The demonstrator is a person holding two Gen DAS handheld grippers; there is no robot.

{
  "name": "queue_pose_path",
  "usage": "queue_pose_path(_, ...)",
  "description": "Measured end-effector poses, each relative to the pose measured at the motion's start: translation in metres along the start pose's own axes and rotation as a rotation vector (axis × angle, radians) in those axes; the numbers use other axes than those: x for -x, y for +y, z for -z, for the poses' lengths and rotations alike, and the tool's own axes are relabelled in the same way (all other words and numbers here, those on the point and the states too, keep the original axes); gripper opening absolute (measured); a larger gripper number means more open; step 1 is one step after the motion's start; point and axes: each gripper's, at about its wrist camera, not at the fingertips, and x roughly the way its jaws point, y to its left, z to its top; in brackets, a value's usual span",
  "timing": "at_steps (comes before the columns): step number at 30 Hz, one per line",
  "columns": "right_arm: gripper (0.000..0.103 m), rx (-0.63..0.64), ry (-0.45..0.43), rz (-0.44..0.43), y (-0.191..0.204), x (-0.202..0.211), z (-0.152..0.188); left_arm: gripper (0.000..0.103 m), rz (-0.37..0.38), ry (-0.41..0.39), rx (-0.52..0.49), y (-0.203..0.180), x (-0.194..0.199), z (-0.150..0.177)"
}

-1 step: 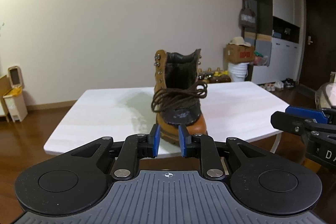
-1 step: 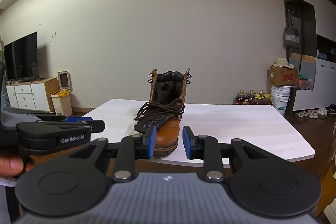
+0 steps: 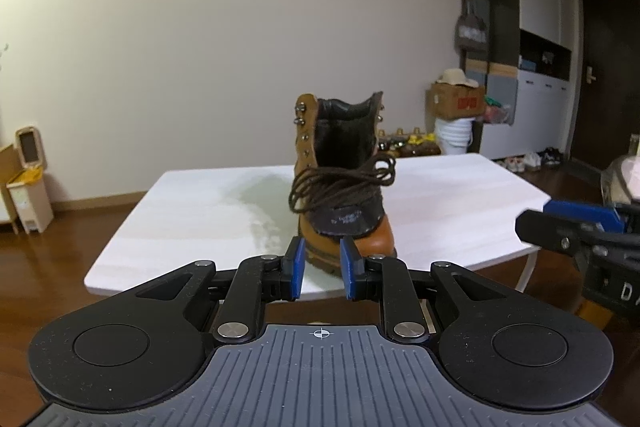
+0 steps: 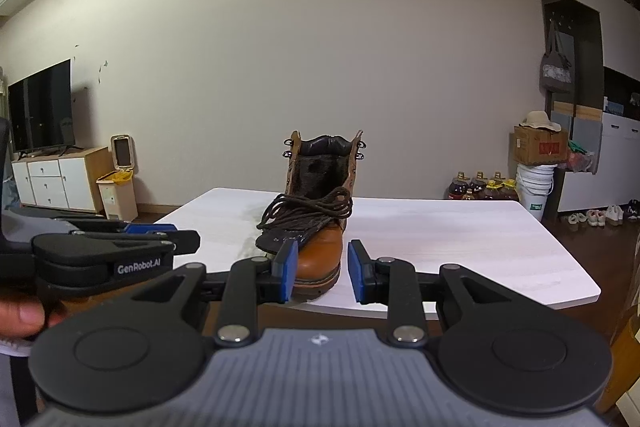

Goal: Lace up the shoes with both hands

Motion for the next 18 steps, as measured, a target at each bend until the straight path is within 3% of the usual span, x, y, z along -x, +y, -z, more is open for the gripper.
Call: queue_pose_path(18, 0.031, -0.006, 0.037, 0.008, -0.005, -0.01, 0.009, 0.021, -0.017, 0.032, -0.065, -0.013, 0.001, 0.001)
